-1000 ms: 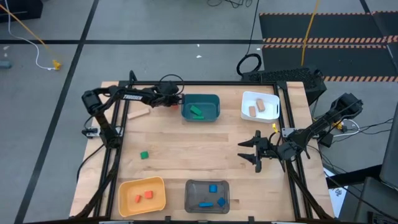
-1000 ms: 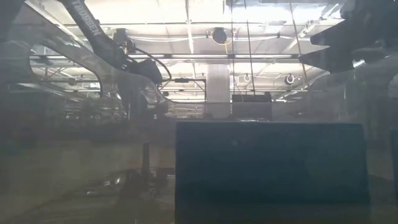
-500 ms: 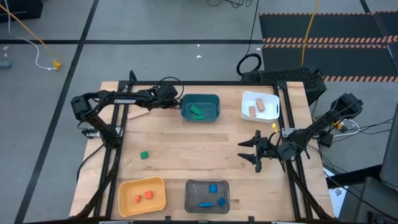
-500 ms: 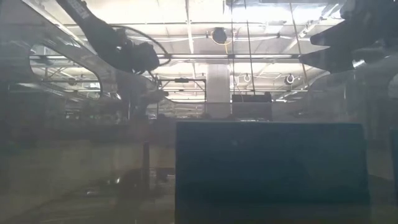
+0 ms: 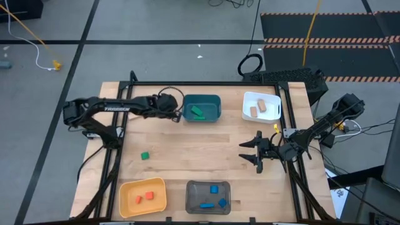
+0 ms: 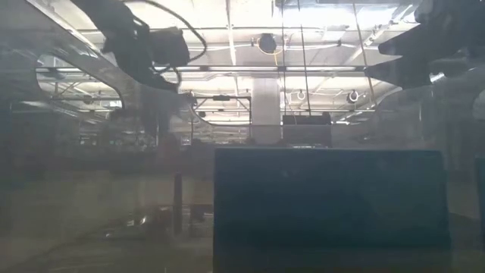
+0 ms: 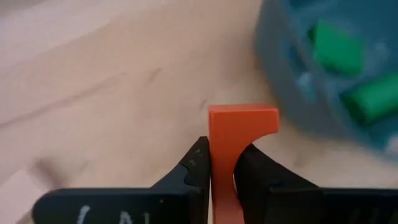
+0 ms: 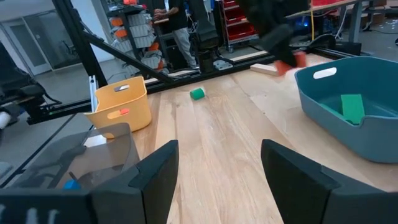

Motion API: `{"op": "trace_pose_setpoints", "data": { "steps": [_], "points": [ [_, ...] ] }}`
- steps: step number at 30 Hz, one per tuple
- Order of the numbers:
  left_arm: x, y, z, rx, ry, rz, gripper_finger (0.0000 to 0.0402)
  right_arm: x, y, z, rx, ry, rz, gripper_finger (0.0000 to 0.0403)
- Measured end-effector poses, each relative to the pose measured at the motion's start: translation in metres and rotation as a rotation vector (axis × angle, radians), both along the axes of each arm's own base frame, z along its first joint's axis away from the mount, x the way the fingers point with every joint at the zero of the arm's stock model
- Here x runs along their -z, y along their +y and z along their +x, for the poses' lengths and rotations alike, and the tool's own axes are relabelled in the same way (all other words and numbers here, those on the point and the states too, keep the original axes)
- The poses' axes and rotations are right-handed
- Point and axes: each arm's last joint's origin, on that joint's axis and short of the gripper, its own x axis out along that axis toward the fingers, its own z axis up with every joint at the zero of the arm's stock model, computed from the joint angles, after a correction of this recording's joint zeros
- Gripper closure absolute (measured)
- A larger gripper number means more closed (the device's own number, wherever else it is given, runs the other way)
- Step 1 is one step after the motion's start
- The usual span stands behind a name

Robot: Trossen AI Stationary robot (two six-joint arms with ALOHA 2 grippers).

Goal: Sort & place blocks by color
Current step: Put the orange block into the yellow bin

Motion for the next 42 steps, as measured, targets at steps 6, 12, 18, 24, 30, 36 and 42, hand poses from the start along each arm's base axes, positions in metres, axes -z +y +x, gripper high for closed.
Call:
{"op": "trace_pose_setpoints", "data": {
  "steps": [6, 12, 18, 24, 30, 36, 42],
  "points": [
    [-0.011, -0.029, -0.005, 0.054, 0.026, 0.0, 0.0353, 0.0, 0.0, 0.0, 0.0, 0.0, 0.0, 0.0181],
    [-0.021, -0.06, -0.006, 0.147, -0.007, -0.032, 0.0353, 0.0, 0.0, 0.0, 0.0, 0.0, 0.0, 0.0181],
    [-0.027, -0.096, -0.004, 0.262, -0.079, -0.125, 0.0353, 0.0, 0.0, 0.0, 0.0, 0.0, 0.0, 0.0181],
    [-0.03, -0.132, -0.009, 0.332, -0.104, -0.233, 0.0353, 0.0, 0.0, 0.0, 0.0, -0.002, 0.001, 0.0181],
    [-0.039, -0.166, -0.017, 0.365, -0.19, -0.371, 0.0348, -0.001, 0.0, 0.0, 0.0, -0.006, 0.004, 0.0181],
    [-0.055, -0.198, -0.03, 0.374, -0.295, -0.517, 0.0345, 0.0, 0.0, 0.0, 0.0, -0.001, 0.001, 0.0181],
    [-0.069, -0.226, -0.054, 0.366, -0.338, -0.673, 0.0343, 0.0, 0.0, 0.0, 0.0, -0.005, 0.003, 0.0181]
  ]
}}
